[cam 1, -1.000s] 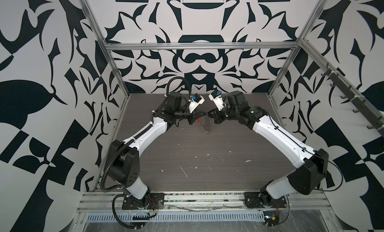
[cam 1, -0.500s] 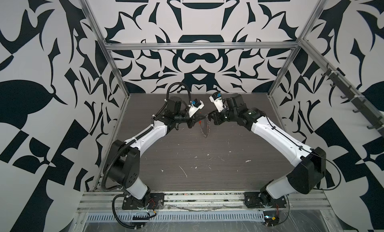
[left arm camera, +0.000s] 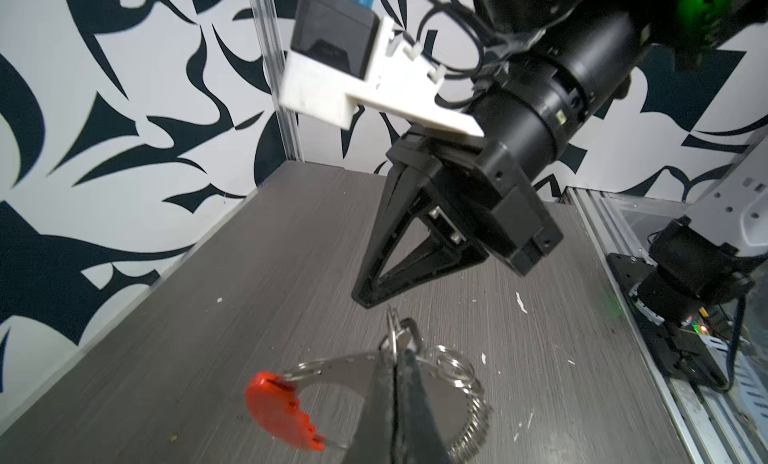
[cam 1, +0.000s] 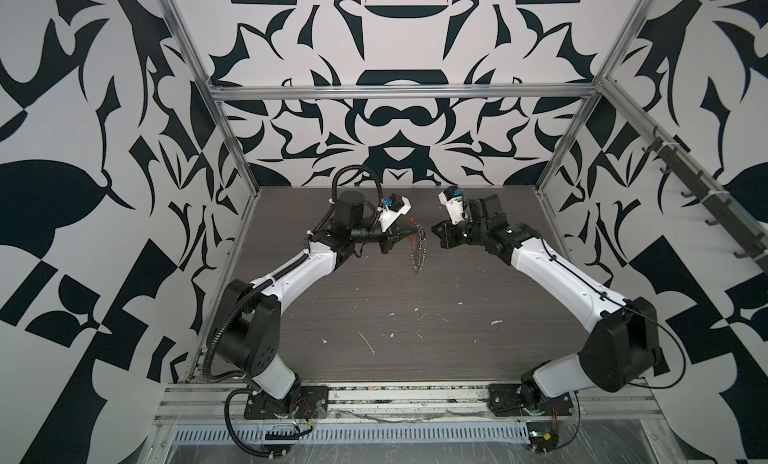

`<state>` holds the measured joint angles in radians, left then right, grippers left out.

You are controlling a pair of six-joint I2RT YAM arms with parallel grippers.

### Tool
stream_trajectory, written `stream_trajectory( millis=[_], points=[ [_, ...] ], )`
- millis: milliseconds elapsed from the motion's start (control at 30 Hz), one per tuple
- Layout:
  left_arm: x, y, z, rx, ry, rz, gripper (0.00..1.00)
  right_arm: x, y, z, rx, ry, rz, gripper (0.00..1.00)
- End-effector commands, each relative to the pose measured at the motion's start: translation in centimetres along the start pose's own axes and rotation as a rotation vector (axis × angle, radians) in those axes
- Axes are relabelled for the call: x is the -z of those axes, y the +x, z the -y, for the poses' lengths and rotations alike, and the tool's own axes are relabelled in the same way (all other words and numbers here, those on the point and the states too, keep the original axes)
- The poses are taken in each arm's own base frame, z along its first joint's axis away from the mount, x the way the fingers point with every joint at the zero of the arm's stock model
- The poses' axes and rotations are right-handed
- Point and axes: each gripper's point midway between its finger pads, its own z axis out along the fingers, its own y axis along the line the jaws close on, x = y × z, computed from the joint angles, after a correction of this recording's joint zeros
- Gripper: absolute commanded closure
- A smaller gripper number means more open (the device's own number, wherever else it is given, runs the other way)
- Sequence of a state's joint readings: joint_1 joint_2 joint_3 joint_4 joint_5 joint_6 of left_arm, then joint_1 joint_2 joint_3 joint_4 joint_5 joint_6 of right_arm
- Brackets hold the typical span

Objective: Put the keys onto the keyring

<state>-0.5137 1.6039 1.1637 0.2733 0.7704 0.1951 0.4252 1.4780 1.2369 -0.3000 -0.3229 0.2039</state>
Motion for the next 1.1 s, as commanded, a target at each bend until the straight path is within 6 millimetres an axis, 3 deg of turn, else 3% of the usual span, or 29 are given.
stream_trajectory(
  millis=[0,133,300,400,500,633,767,900,967,1067],
  points=[
    [0.0,-1.6,0.0,-0.016,-0.001,0.076,1.00,1.1,-2.1,-2.1,0.000,-0.086,0.080,1.00],
    [-0.1,-1.7,-0.1,0.000,-0.001,0.077,1.00,2.1,-2.5,-1.9,0.015,-0.053,0.100,1.00],
    [-0.2,-2.6,-1.1,0.013,-0.033,0.102,1.00,3.8,-4.1,-0.2,0.002,0.045,0.162,1.00],
    [0.0,-3.3,-1.7,0.047,-0.042,0.126,1.00,4.4,-5.9,0.0,-0.020,0.040,0.218,0.85],
    [0.2,-3.9,-2.5,0.093,-0.059,0.174,1.00,4.5,-8.0,-1.2,-0.053,-0.051,0.247,0.73],
    [0.4,-5.1,-3.6,0.124,-0.066,0.290,1.00,4.2,-10.5,-3.3,-0.103,-0.196,0.300,0.68],
    [1.3,-5.8,-5.3,0.150,-0.060,0.425,1.00,3.4,-12.2,-3.8,-0.124,-0.256,0.340,0.67],
    [3.1,-5.8,-7.5,0.184,-0.006,0.555,1.00,2.4,-13.7,-2.8,-0.128,-0.223,0.400,0.67],
    [3.5,-5.3,-8.6,0.194,-0.019,0.543,1.00,1.7,-14.2,-2.0,-0.139,-0.197,0.434,0.67],
    [3.3,-4.6,-8.8,0.166,-0.042,0.492,1.00,1.0,-14.8,-0.9,-0.177,-0.171,0.474,0.67]
  ],
)
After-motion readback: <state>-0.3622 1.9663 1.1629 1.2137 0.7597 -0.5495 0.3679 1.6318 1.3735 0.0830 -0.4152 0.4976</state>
